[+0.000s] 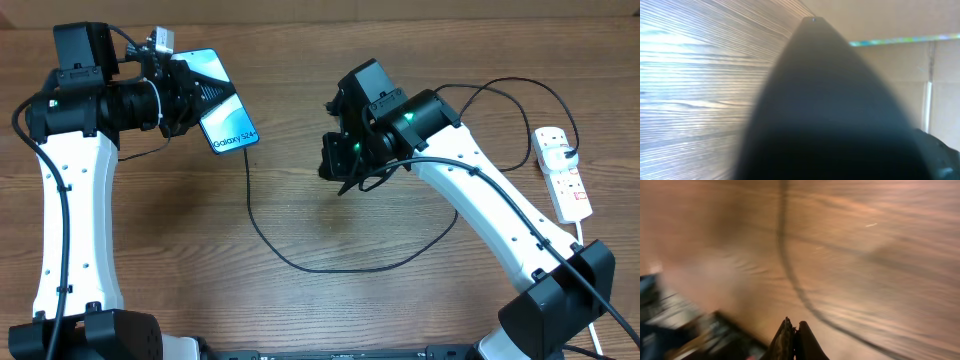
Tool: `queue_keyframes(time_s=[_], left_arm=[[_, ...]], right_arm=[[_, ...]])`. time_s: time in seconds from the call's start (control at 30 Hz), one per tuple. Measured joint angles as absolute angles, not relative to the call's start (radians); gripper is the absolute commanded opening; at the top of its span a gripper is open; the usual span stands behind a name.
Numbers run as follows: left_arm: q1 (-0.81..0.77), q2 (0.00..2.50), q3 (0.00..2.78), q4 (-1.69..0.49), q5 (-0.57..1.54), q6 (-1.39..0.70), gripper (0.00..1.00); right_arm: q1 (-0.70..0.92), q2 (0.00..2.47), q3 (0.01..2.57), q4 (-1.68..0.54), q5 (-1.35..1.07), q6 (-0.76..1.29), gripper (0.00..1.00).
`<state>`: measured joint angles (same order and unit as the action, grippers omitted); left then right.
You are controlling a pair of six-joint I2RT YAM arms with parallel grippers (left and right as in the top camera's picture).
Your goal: Plug charger to phone and switch on socket
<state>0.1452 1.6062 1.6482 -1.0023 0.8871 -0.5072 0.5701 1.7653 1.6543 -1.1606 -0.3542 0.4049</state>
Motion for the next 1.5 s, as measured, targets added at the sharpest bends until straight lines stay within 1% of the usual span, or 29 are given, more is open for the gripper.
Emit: queue_keyframes(time_s=[0.1,0.13,0.23,0.27,0.37,0.4,0.53,0.63,0.77,0.83,0.93,1.03,1.13,1.2,1.33,1.5], left_arm=[[0.146,1.606,1.648,-1.006,0.828,-0.506,0.04],[0.15,1.606,1.648,-1.015,0.804,-0.505,0.04],[0.175,1.606,1.648,-1.049,0.759,-0.502,0.04],[0.19,1.606,1.648,-1.063,0.747,-0.5,0.04],[0.252,1.606,1.648,-1.107,0.72,-0.487,0.04],[0.273,1.606,1.648,-1.125,0.715,-0.476,0.04],[0.342,1.606,1.648,-1.201,0.688,-0.429,0.04],[0.368,1.606,1.648,-1.24,0.669,-0.401,0.04],[0.38,1.606,1.648,-1.268,0.649,-0.372,0.04],[0.38,1.606,1.648,-1.272,0.644,-0.361,0.04],[0.38,1.606,1.648,-1.277,0.64,-0.354,0.04],[0.38,1.606,1.648,-1.282,0.636,-0.339,0.04],[0.38,1.606,1.648,-1.296,0.63,-0.325,0.04],[0.38,1.606,1.648,-1.308,0.622,-0.316,0.04],[0.38,1.606,1.648,-1.33,0.607,-0.295,0.04],[0.38,1.606,1.648,-1.337,0.596,-0.277,0.04]], right_arm=[[0.57,1.769,1.646,-1.165,-0.289,0.392,0.04],[0.572,1.774,1.646,-1.16,-0.273,0.388,0.09],[0.583,1.8,1.646,-1.13,-0.242,0.387,0.41],[0.591,1.814,1.646,-1.116,-0.234,0.383,0.47],[0.626,1.864,1.645,-1.058,-0.221,0.379,0.62],[0.638,1.882,1.647,-1.044,-0.219,0.378,0.64],[0.673,1.981,1.709,-1.052,-0.217,0.365,0.65],[0.679,2.067,1.845,-1.079,-0.202,0.354,0.66],[0.682,2.146,2.026,-1.061,-0.155,0.329,0.64],[0.688,2.161,2.056,-1.027,-0.118,0.32,0.61],[0.703,2.194,2.067,-0.98,-0.075,0.313,0.55],[0.731,2.255,2.068,-0.925,-0.042,0.305,0.45],[0.77,2.333,2.068,-0.855,0.005,0.304,0.32],[0.796,2.371,2.068,-0.81,0.044,0.302,0.27],[0.85,2.411,2.068,-0.715,0.141,0.302,0.26],[0.875,2.412,2.068,-0.625,0.193,0.303,0.26]])
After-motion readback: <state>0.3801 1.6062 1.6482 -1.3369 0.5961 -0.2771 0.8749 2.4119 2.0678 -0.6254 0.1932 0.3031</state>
